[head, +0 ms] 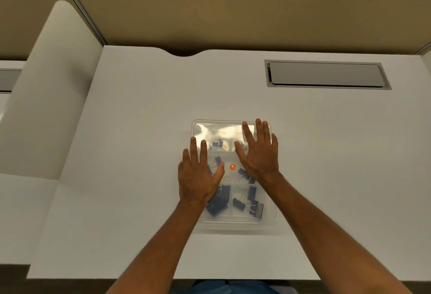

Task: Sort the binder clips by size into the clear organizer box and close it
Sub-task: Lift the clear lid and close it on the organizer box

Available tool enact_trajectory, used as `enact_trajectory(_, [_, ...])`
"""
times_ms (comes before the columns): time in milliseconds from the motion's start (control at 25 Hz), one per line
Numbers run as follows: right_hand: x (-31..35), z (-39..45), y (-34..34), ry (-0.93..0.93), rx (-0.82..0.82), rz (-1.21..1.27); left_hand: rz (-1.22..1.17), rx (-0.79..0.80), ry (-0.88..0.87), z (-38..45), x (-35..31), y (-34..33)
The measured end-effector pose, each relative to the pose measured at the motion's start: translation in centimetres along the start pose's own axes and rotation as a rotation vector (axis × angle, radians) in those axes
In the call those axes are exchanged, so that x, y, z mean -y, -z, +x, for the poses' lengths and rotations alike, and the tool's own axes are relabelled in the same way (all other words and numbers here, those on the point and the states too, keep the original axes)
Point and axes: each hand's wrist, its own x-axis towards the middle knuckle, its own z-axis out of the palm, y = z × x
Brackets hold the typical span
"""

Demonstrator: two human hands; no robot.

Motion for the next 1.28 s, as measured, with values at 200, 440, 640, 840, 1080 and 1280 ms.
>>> enact_trajectory(200, [-0.4, 0.0, -0.3, 0.01, -0.001, 0.005, 0.033, 0.021, -0.034, 3.2, -0.7, 0.2])
enact_trajectory(440, [-0.3, 0.2, -0.4, -0.008, -0.012, 0.024, 0.094, 0.022, -0.199, 8.2, -0.4, -0.2])
enact_trajectory(640, [-0.5, -0.6, 0.4, -0.031, 0.025, 0.139, 0.102, 0.021, -0.147, 8.2, -1.1, -0.2])
enact_trajectory(840, [0.2, -10.4, 1.6, 0.01, 0.083, 0.103, 0.089, 0.018, -0.145, 8.0, -1.2, 0.0])
enact_trajectory(1080, [0.8, -13.6, 2.0, 0.021, 0.104, -0.002, 0.074, 0.014, -0.167, 8.0, -0.9, 0.0])
enact_trajectory(1280, [0.8, -13.8, 2.2, 0.027, 0.093, 0.003, 0.138, 0.022, -0.121, 3.7, -0.1, -0.2])
